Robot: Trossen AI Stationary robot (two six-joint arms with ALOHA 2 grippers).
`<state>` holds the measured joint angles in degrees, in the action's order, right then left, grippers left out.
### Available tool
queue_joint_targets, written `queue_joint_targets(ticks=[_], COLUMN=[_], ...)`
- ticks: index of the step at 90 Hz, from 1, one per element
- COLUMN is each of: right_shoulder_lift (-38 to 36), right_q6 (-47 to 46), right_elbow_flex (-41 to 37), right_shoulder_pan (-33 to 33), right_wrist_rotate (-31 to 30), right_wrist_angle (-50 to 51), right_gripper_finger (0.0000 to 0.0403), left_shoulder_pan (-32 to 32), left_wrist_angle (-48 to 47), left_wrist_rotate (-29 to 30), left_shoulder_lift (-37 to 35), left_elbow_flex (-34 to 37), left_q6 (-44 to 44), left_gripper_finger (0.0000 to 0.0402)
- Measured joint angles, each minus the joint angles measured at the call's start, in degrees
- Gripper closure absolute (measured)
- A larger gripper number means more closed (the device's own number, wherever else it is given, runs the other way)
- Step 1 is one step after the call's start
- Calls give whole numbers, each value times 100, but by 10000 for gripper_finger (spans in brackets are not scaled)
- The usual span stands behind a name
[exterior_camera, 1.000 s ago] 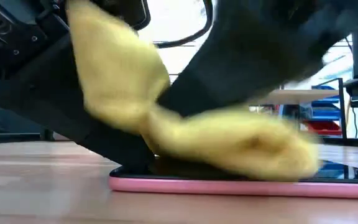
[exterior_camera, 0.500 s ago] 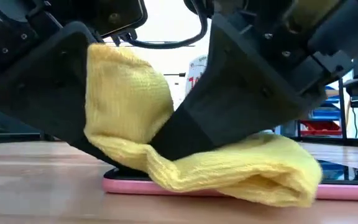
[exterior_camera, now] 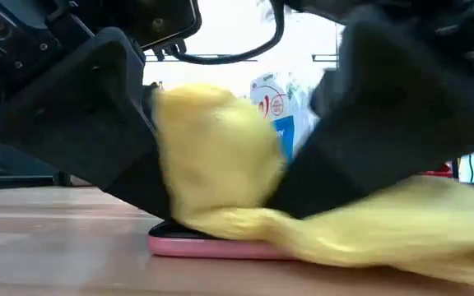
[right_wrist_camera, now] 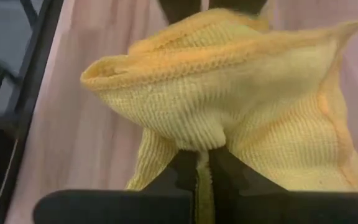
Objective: Apply microfiber cloth
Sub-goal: Wipe the front of the cellphone with the microfiber cloth
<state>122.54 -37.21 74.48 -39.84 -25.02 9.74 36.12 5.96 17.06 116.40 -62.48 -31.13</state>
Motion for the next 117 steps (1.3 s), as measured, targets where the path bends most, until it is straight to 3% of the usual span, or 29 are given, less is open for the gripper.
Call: queue_joint_targets(ticks=[30, 50, 64, 74, 81, 100, 117], right_shoulder_lift=[-657, -969, -1327, -1337, -1286, -747, -500], right_q6=[-886, -1424, -1462, -1189, -737, -19, -326], right_elbow_flex=[-20, -55, -39, -42, -23, -20, 10], right_shoulder_pan=[-476, -692, -575, -409, -225, 235, 317], right_wrist_rotate=[64, 610, -110, -975, -1196, -436, 301], right_wrist_angle=[2542, 3614, 3464, 2839, 2084, 833, 1240], right_gripper_finger=[402, 402, 402, 402, 402, 402, 402], left_shoulder_pan=[20, 33, 33, 33, 31, 29, 29], left_wrist_angle=[-7, -44, -35, -33, -32, -31, -31], left_wrist_rotate=[17, 18, 1, 0, -5, -9, -29], left_shoulder_lift=[0, -6, -4, -4, -4, -4, -4], left_elbow_flex=[0, 7, 10, 11, 11, 11, 8], left_q6=[2, 2, 2, 6, 4, 6, 6], left_gripper_finger=[396, 396, 396, 396, 396, 396, 396])
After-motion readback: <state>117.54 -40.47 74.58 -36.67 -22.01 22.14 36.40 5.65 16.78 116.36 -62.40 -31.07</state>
